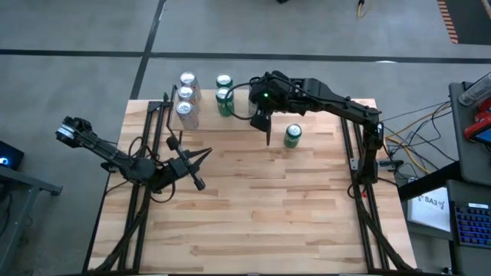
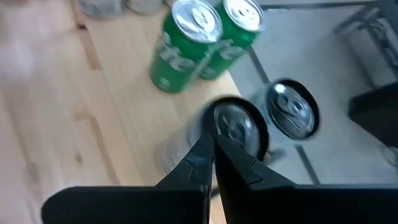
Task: Place canned beverage on shelf
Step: Adjust the white-blue soda cans on the shelf, then put the green soda can aligned with the other green soda cans on the shelf
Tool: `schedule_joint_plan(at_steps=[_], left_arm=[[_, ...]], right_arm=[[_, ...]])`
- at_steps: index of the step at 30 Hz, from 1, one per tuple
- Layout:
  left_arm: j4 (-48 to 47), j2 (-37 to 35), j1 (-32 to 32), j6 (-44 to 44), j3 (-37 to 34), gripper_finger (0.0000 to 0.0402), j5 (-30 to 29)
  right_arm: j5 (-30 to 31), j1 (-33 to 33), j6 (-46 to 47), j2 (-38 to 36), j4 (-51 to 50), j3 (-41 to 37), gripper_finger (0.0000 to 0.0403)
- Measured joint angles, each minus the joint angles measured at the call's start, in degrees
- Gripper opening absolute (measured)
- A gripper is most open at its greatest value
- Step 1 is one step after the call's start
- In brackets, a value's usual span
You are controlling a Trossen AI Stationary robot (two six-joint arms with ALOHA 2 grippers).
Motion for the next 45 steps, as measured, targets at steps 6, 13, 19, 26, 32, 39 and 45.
schedule_joint_plan(at_steps=[6,13,19,26,32,39,45], left_arm=[[-0.5,0.0,0.0,-0.4,0.0,0.0,0.0],[-1.4,0.0,0.0,-0.9,0.0,0.0,0.0],[-1.4,0.0,0.0,-0.9,0.0,0.0,-0.1],[-1.4,0.0,0.0,-0.9,0.0,0.0,-0.1],[-1.8,0.0,0.0,-0.9,0.0,0.0,-0.2],[-1.8,0.0,0.0,-0.2,0.0,0.0,-0.2],[-1.9,-1.4,0.0,1.0,0.0,0.0,-0.2]], right_arm=[[-2.2,0.0,0.3,0.0,4.6,-0.5,0.0009],[1.7,-0.3,0.0,0.0,5.7,-3.1,0.0009],[1.9,-0.3,0.0,0.0,5.2,-4.7,0.0009],[2.0,-0.3,-0.5,-0.3,2.8,-4.5,0.0009],[1.8,-0.3,-0.8,-0.8,0.7,-3.6,0.0009],[1.7,0.1,2.1,-4.4,1.2,-3.6,0.0009],[1.5,0.7,10.6,-7.8,-3.2,-3.5,0.0009]])
